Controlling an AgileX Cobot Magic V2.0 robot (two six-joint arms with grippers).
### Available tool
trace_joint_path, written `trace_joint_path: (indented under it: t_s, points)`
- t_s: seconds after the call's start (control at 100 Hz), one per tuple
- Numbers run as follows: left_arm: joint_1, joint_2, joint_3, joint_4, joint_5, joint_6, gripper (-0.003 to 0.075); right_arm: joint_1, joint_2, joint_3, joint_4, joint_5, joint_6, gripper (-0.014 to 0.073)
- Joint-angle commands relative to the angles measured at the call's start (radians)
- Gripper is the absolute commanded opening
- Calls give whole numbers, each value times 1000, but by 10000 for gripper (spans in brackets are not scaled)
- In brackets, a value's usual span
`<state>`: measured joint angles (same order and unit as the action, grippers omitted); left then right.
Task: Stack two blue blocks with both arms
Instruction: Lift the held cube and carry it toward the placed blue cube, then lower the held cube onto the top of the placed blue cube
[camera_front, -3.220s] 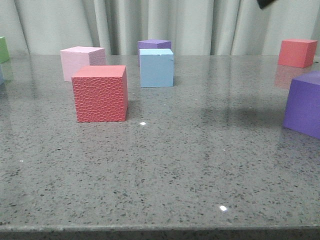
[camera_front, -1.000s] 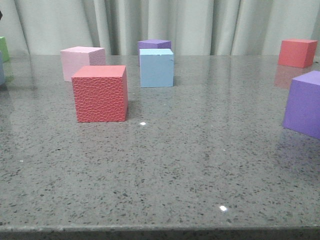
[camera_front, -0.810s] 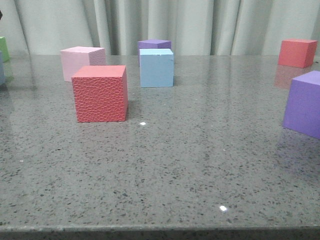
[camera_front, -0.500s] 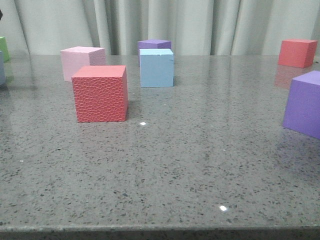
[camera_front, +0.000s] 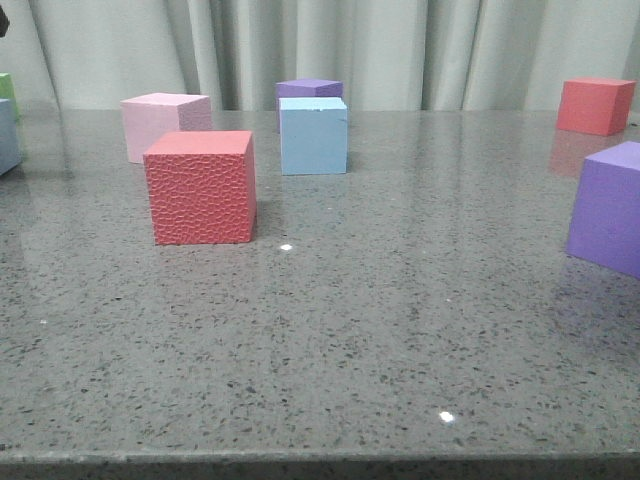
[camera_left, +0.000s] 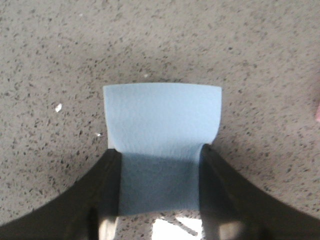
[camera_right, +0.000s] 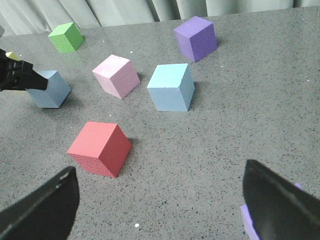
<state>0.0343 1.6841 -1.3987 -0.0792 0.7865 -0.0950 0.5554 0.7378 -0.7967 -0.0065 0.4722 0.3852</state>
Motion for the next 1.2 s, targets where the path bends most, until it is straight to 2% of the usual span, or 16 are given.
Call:
trace_joint_path:
  t_s: [0.0, 0.3, 0.71, 1.19]
  points:
    - [-18, -65, -64, -20, -46, -8, 60, -2, -7, -25, -15, -85, -10, 654]
    - [-117, -72, -219, -18, 25, -57, 61, -2, -7, -25, -15, -92, -10, 654]
    - [-290, -66, -349, -14, -12, -169, 61, -2, -7, -25, -15, -92, -10, 654]
    - [-498, 126, -546, -12, -24, -358, 61, -2, -8, -25, -15, -77, -10, 654]
